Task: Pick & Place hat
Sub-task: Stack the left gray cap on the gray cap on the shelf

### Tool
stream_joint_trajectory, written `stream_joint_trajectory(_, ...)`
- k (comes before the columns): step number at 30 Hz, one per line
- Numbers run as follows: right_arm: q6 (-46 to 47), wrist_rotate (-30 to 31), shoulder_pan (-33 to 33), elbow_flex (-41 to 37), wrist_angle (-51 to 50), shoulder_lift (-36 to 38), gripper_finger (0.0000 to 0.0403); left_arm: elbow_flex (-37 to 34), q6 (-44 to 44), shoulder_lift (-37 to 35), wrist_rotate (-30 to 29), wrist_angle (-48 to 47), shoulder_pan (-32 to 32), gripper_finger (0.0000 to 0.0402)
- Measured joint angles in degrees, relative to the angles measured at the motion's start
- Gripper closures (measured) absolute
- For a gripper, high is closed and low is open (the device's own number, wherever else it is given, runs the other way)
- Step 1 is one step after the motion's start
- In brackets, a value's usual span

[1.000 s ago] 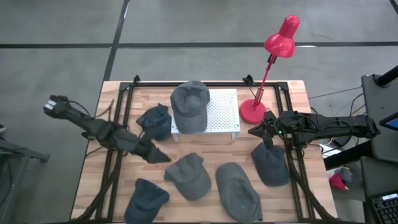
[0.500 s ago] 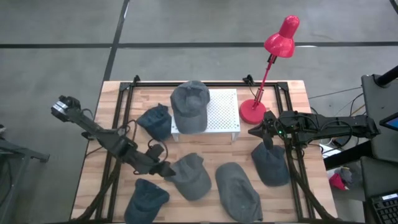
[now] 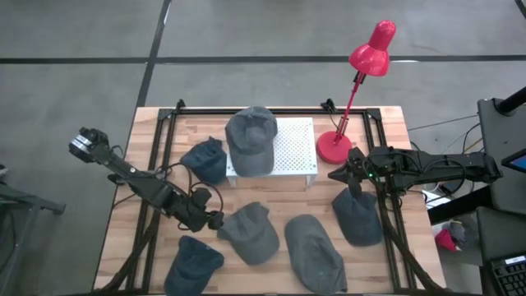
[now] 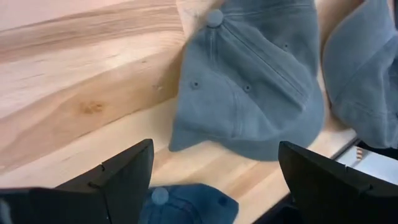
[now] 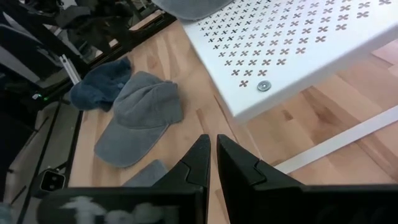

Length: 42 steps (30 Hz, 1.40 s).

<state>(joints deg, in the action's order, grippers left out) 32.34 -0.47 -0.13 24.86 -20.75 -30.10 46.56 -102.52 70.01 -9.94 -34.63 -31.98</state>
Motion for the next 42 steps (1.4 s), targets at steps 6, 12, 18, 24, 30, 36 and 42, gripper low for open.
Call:
stream_joint_trajectory(6, 0.0, -1.46, 0.0, 0.0, 0.0, 0.0, 0.0376, -1.0, 0.0, 3.94, 0.42, 0.63, 0.64, 0.0067)
stream_joint_trajectory(12, -0.68, -2.99, 0.01, 0.0, -0.02, 0.01, 0.0376, -1.0, 0.09, 6.96, 0.67, 3.43, 1.56, 0.0067)
stream_joint_trajectory(18, -2.8, -3.02, 0.01, 0.0, -0.02, 0.01, 0.0376, -1.0, 0.69, 9.14, 1.54, 5.87, 1.62, 0.0067)
stream_joint_trajectory(24, -2.97, -3.02, 0.01, 0.0, -0.02, 0.01, 0.0376, -1.0, 2.6, 12.98, 3.61, 10.07, 2.29, 0.0067)
stream_joint_trajectory(30, -2.95, -3.02, 0.01, -0.01, -0.02, 0.0, 0.0376, -1.0, 5.53, 16.83, 8.3, 13.2, 3.78, 0.0067)
stream_joint_trajectory(36, -2.85, -2.99, 0.01, 0.0, 0.0, 0.01, 0.0376, -0.89, 10.16, 17.2, 9.47, 16.17, 4.04, 0.0067)
stream_joint_trajectory(42, -2.79, -2.99, 0.01, 0.0, -0.02, 0.0, 0.0376, -0.89, 11.41, 16.3, 9.47, 16.19, 4.17, 0.0067)
